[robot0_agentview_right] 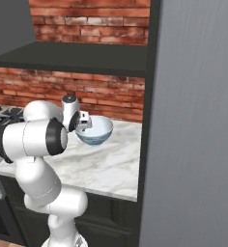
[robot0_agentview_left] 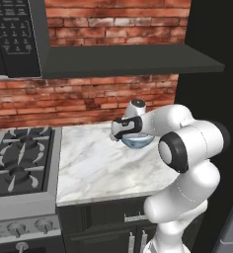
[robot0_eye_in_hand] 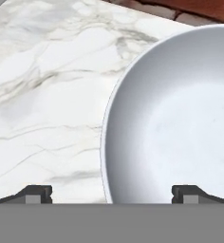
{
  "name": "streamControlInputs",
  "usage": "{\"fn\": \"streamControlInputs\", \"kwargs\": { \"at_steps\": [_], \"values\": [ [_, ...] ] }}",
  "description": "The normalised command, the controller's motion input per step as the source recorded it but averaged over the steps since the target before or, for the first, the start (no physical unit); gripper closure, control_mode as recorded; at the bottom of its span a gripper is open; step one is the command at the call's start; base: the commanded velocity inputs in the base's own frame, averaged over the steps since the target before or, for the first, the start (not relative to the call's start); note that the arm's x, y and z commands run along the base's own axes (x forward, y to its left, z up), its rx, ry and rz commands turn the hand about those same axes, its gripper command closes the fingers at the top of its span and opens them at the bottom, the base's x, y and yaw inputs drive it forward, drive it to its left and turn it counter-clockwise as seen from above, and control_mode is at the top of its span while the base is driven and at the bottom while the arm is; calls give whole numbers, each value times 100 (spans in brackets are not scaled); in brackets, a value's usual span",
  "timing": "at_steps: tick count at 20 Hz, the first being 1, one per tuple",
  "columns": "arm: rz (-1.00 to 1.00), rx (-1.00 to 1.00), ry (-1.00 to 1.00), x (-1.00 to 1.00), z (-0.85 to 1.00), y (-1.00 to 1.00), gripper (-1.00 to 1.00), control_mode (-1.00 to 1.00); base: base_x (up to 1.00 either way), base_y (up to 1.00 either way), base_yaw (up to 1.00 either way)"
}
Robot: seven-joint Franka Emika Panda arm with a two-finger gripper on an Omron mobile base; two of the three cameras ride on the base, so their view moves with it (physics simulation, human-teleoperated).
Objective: Pick the cup and bowl from the counter and place them on the counter next to the sink.
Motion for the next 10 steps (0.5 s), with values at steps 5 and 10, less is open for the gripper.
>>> {"fn": "streamControlInputs", "kwargs": {
  "at_steps": [5, 10],
  "values": [
    [0, 0, 0, 1, -1, -10, -100, -100, 0, 0, 0],
    [0, 0, 0, 1, -17, -9, -100, -100, 0, 0, 0]
  ]
}}
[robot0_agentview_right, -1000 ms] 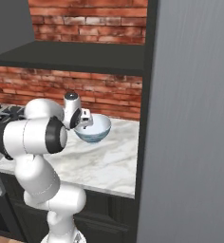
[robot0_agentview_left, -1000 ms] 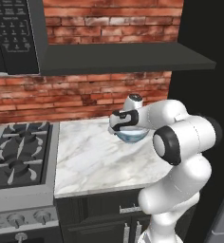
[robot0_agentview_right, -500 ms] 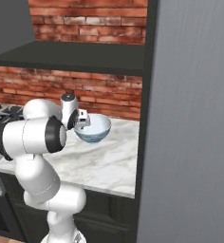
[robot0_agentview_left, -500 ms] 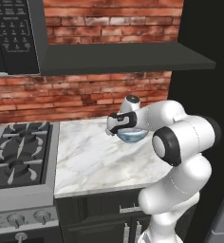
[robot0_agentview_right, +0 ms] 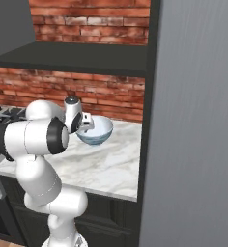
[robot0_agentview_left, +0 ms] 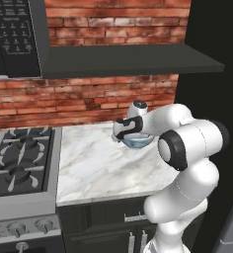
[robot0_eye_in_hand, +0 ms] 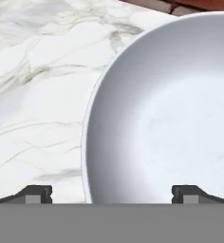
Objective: Pick the cup and bowl from the counter and place them on the counter next to the sink.
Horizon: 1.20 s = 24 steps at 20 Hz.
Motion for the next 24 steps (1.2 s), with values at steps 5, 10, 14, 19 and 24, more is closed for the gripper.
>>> {"fn": "streamControlInputs", "kwargs": {
  "at_steps": [5, 10, 14, 19, 24],
  "values": [
    [0, 0, 0, 0, 0, 0, -100, -100, 0, 0, 0],
    [0, 0, 0, 0, 0, 0, 100, -100, 0, 0, 0],
    [0, 0, 0, 0, 0, 0, 100, -100, 0, 0, 0],
    [0, 0, 0, 2, 0, 0, 100, -100, 0, 0, 0],
    [0, 0, 0, 3, 7, 0, 100, -100, 0, 0, 0]
  ]
}}
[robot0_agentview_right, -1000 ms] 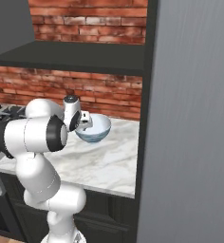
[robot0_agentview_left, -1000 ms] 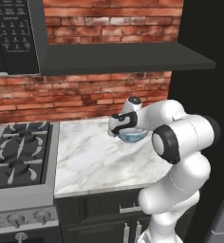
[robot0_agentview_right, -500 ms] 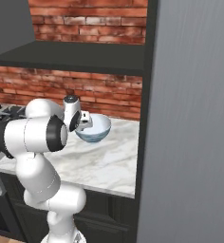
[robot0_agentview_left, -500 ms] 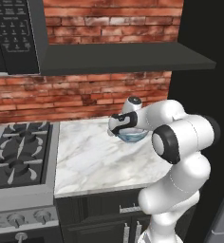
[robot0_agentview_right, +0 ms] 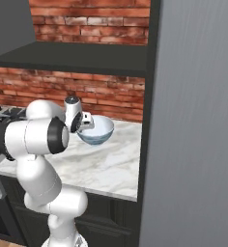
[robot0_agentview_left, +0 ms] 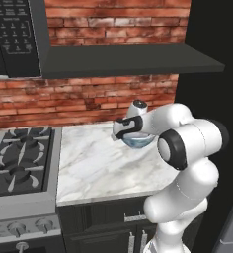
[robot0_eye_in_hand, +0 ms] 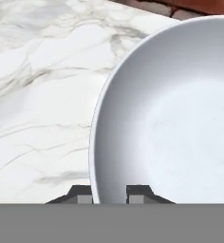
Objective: Pick the cup and bowl from the counter and place them on the counter next to the sink.
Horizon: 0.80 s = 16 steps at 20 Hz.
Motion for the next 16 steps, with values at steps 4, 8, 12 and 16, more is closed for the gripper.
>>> {"fn": "streamControlInputs", "kwargs": {
  "at_steps": [4, 8, 12, 16],
  "values": [
    [0, -2, 0, -32, 36, 13, 100, -100, 0, 0, 0],
    [0, -9, 0, -36, 38, 27, 100, -100, 0, 0, 0],
    [0, -8, -1, -43, 18, 14, 100, -100, 0, 0, 0],
    [0, -11, -8, -50, 5, 26, 100, -100, 0, 0, 0]
  ]
}}
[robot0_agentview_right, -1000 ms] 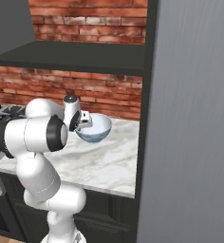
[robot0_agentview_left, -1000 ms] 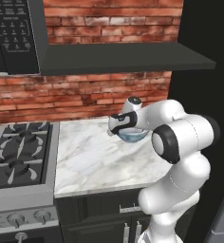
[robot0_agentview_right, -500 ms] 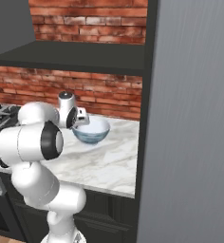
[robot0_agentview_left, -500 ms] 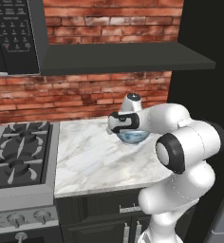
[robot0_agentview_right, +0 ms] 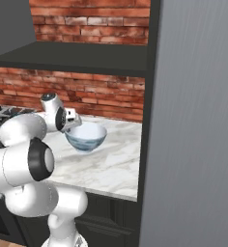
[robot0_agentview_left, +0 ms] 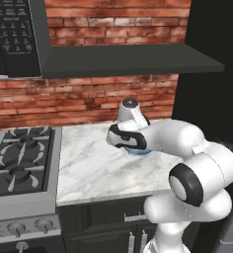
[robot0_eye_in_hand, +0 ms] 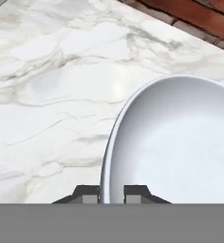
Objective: Pick the cup and bowl from the counter and place them on the counter next to the sink.
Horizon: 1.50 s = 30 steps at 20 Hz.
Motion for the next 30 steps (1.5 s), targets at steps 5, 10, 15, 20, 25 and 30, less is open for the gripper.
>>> {"fn": "streamControlInputs", "kwargs": {
  "at_steps": [5, 10, 15, 20, 25, 30],
  "values": [
    [0, -7, -1, -73, 32, 16, 100, -100, 0, 0, 0],
    [0, -1, 0, -74, 38, 7, 100, -100, 0, 0, 0],
    [0, 0, 0, -92, 66, 0, 100, -100, 0, 0, 0],
    [0, 0, 1, -92, 63, -6, 100, -100, 0, 0, 0],
    [0, 0, 0, -85, 32, -13, 100, -100, 0, 0, 0],
    [0, 0, 0, -31, 4, -1, 100, -100, 0, 0, 0]
  ]
}}
